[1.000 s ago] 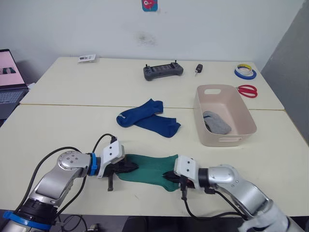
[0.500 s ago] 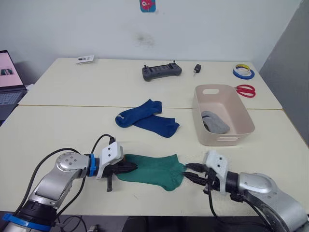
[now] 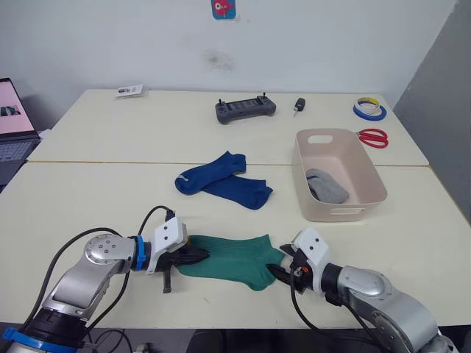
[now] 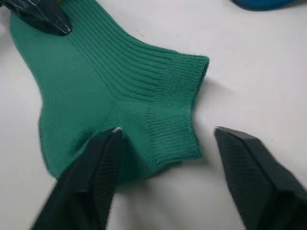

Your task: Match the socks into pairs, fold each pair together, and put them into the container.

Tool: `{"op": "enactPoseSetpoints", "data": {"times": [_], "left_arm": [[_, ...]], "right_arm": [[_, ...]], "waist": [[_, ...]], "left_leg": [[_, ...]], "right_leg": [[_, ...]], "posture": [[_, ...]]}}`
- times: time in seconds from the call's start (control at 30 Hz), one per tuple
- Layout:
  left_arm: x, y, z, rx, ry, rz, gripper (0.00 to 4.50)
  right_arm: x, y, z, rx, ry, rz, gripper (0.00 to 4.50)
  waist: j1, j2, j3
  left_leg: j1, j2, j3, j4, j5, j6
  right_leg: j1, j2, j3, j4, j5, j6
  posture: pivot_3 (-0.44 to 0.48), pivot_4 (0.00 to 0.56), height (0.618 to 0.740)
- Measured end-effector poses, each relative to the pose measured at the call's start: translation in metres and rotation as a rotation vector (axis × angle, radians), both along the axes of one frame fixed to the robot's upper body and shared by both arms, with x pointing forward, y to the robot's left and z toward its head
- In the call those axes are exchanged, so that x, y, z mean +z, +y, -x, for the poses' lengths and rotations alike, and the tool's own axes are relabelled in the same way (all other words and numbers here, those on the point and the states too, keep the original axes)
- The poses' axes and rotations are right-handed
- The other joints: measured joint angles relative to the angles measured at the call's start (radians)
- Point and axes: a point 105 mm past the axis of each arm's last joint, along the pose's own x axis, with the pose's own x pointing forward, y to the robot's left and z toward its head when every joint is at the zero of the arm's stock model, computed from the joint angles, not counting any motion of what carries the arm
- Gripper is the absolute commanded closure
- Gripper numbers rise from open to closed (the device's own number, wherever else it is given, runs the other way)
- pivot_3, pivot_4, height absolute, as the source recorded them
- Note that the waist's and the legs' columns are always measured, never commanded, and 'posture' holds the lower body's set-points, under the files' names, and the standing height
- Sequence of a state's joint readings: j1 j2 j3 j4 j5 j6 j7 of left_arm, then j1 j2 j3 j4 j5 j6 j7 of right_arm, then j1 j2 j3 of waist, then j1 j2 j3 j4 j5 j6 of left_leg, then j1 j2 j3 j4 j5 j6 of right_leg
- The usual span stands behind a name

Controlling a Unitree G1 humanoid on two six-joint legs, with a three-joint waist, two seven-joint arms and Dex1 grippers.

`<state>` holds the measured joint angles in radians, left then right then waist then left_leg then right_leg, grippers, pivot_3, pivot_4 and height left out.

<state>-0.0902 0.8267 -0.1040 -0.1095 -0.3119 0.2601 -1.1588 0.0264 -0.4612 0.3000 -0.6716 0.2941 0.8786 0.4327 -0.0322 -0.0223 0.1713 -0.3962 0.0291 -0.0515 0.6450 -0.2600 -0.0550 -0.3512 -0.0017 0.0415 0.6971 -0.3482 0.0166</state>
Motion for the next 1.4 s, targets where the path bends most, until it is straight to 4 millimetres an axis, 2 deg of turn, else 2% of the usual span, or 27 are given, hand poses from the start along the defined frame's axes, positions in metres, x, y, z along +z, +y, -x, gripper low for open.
{"op": "enactPoseSetpoints", "data": {"times": [0.17,0.2,0.37,0.5,0.67,0.9,1.07,1.23,1.4], "left_arm": [[0.001,-0.001,-0.001,0.012,0.004,0.004,4.50],[0.001,-0.001,-0.001,0.016,0.007,0.008,4.50],[0.005,-0.005,-0.002,0.040,0.033,0.048,4.50],[0.015,-0.011,-0.007,0.033,0.010,0.060,4.50],[0.032,-0.032,-0.014,-0.023,-0.047,0.104,4.50],[0.020,-0.053,-0.013,-0.080,-0.021,0.099,4.50],[0.002,-0.051,-0.016,-0.062,-0.014,0.051,4.50],[0.001,-0.052,-0.018,-0.072,-0.044,0.041,4.50],[-0.001,-0.052,-0.017,-0.067,-0.048,0.045,4.50]], "right_arm": [[-0.001,0.002,0.005,0.058,-0.022,0.025,4.33],[-0.001,0.002,0.005,0.063,-0.029,0.026,4.46],[0.002,-0.001,0.004,0.069,-0.043,0.031,4.46],[0.010,-0.012,-0.006,0.034,-0.076,0.035,4.46],[0.022,-0.026,-0.016,0.025,-0.096,0.036,4.46],[0.030,-0.044,-0.019,0.042,-0.068,0.049,4.46],[0.040,-0.031,-0.010,0.109,-0.029,0.004,4.46],[0.059,-0.004,-0.002,0.208,0.015,-0.093,4.46],[0.066,0.022,-0.002,0.255,0.076,-0.157,4.46]], "waist": [[0.000,0.000,0.000],[0.000,0.000,0.000],[0.001,0.000,0.000],[0.001,-0.001,0.001],[0.002,-0.001,0.001],[0.000,-0.001,0.001],[0.001,-0.001,0.001],[0.000,-0.001,0.001],[0.001,0.000,0.001]], "left_leg": [[0.000,0.000,0.000,0.000,0.000,0.000],[0.000,0.000,0.000,0.000,0.000,0.000],[-0.002,0.000,0.000,0.000,0.000,0.000],[-0.002,0.000,0.000,0.000,0.000,0.000],[-0.002,0.000,0.000,0.000,0.000,0.000],[-0.002,0.000,0.000,0.001,0.000,0.000],[-0.002,0.000,0.000,0.001,0.000,0.000],[-0.002,0.000,-0.001,0.001,0.000,0.000],[-0.002,0.000,-0.001,0.001,0.000,0.000]], "right_leg": [[0.000,0.000,0.000,0.000,0.000,0.000],[0.000,0.000,0.000,0.000,0.000,0.000],[-0.001,0.000,0.000,0.000,0.000,0.000],[-0.001,0.000,-0.001,0.000,0.000,0.000],[-0.001,0.000,0.000,0.000,0.000,0.000],[-0.001,0.001,0.000,0.000,0.000,0.000],[-0.001,0.001,0.000,0.000,0.000,0.000],[0.000,0.001,0.000,0.000,0.000,0.000],[-0.001,0.001,0.000,0.000,0.000,0.000]], "posture": [[0.000,0.150,0.740],[0.000,0.150,0.740],[0.000,0.150,0.740],[0.000,0.150,0.740],[0.000,0.150,0.740],[0.000,0.150,0.740],[0.000,0.150,0.740],[0.000,0.150,0.740],[0.000,0.150,0.740]]}}
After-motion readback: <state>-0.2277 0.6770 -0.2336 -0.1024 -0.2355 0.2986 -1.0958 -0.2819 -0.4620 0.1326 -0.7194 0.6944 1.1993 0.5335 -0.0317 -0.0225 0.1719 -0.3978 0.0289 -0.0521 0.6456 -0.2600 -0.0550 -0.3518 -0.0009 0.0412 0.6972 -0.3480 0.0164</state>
